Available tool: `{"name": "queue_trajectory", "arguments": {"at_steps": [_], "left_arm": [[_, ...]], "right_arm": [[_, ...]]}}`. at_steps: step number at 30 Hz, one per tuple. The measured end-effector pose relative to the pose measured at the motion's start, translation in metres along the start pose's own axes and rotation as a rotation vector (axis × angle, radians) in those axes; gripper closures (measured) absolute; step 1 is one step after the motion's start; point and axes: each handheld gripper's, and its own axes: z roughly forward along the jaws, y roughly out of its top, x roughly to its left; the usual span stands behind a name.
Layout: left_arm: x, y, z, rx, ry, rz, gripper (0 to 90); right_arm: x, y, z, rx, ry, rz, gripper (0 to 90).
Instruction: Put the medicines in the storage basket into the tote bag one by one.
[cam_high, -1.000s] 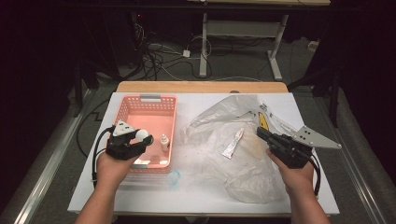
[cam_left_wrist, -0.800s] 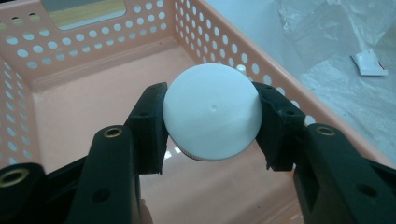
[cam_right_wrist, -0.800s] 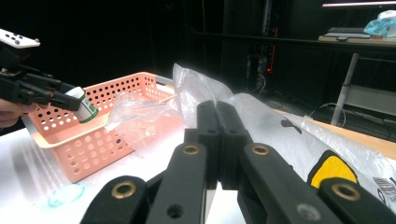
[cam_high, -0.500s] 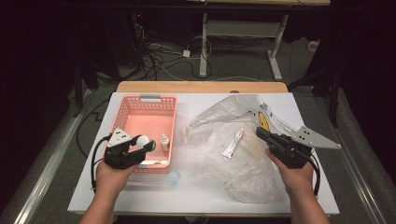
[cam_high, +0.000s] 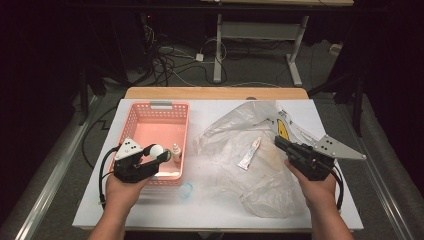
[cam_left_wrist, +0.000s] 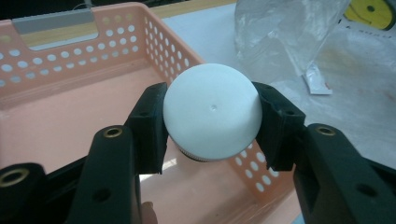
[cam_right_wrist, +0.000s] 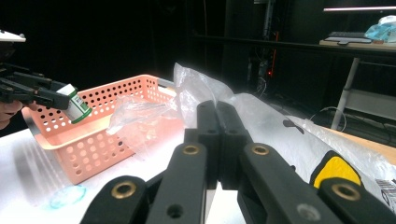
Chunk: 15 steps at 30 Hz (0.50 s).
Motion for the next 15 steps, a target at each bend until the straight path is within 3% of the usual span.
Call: {"name": "queue_trajectory", "arguments": {"at_steps": [15], "left_arm": [[-0.023,0.005,0.004,-0.029,-0.076,0.024,48.4]], "right_arm": [[0.001,0.000,0.000,0.003,0.003,-0.012,90.0]]}}
